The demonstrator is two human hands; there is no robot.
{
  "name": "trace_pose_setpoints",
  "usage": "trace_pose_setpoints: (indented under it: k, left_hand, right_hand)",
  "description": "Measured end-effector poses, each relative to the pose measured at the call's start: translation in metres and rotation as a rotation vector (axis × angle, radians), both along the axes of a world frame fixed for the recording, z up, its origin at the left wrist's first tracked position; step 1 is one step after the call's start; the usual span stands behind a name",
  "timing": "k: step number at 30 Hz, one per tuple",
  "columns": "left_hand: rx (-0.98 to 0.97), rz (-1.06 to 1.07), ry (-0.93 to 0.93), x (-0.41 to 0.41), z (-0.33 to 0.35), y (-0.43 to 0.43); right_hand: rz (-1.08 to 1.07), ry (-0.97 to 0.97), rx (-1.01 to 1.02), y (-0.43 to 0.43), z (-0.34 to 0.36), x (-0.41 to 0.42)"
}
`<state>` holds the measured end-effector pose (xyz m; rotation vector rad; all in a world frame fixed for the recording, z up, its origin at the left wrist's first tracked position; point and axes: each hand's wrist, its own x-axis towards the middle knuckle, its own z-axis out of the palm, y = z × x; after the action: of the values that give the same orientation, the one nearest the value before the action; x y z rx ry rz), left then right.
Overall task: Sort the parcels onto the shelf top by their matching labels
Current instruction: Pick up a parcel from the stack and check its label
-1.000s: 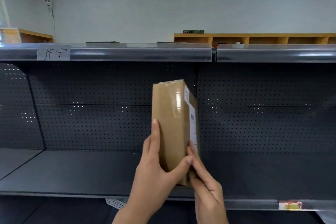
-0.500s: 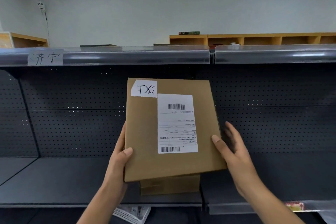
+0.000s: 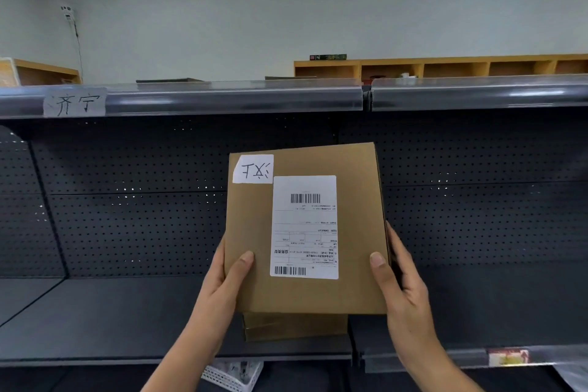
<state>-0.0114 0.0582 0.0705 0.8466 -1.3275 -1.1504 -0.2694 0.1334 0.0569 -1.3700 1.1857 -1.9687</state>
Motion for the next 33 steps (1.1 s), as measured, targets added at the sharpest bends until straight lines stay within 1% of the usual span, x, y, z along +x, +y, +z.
trace_pose_setpoints:
  k: [4,9,13,15,16,18,20,23,25,27,28,30,33]
  left_hand:
    - [-0.052,-0.030,-0.053,-0.003,0.008,0.009]
    - [-0.096,-0.019,-0.073,-0.007,0.016,0.014]
    - [-0.128,0.118,-0.044,-0.011,0.031,0.015]
    - [-0.181,0.201,-0.038,-0.007,0.044,0.009]
    - [-0.222,0.241,-0.066,-0.003,0.050,0.003]
    - [-0.316,0.306,-0.211,0.006,0.065,-0.010]
    - [-0.383,0.288,-0.413,0.013,0.076,-0.020]
    - [-0.311,0.045,-0.673,0.012,0.089,-0.023]
    - [-0.251,-0.114,-0.751,0.011,0.096,-0.025]
    - [-0.180,-0.221,-0.712,0.014,0.098,-0.031]
    - [-0.142,-0.239,-0.675,0.014,0.099,-0.033]
    - [-0.112,-0.229,-0.591,0.011,0.097,-0.032]
    - [-0.067,-0.187,-0.370,-0.001,0.086,-0.023]
  right_hand:
    - [0.027,-0.069,-0.006,0.002,0.000,-0.011]
    - [0.021,-0.077,-0.016,0.005,-0.002,-0.017]
    - [0.030,-0.060,-0.011,0.010,0.000,-0.021]
    - [0.041,0.004,-0.001,0.014,0.007,-0.028]
    - [0.049,0.047,0.004,0.015,0.011,-0.033]
    - [0.073,0.112,0.018,0.017,0.023,-0.047]
    - [0.117,0.164,0.030,0.014,0.039,-0.061]
    - [0.161,0.220,0.022,0.004,0.067,-0.075]
    - [0.165,0.265,-0.005,-0.004,0.085,-0.081]
    - [0.144,0.310,-0.023,-0.010,0.103,-0.087]
    - [0.133,0.334,-0.033,-0.013,0.111,-0.091]
    - [0.113,0.374,-0.045,-0.017,0.126,-0.096]
    - [0.027,0.407,-0.052,-0.020,0.141,-0.094]
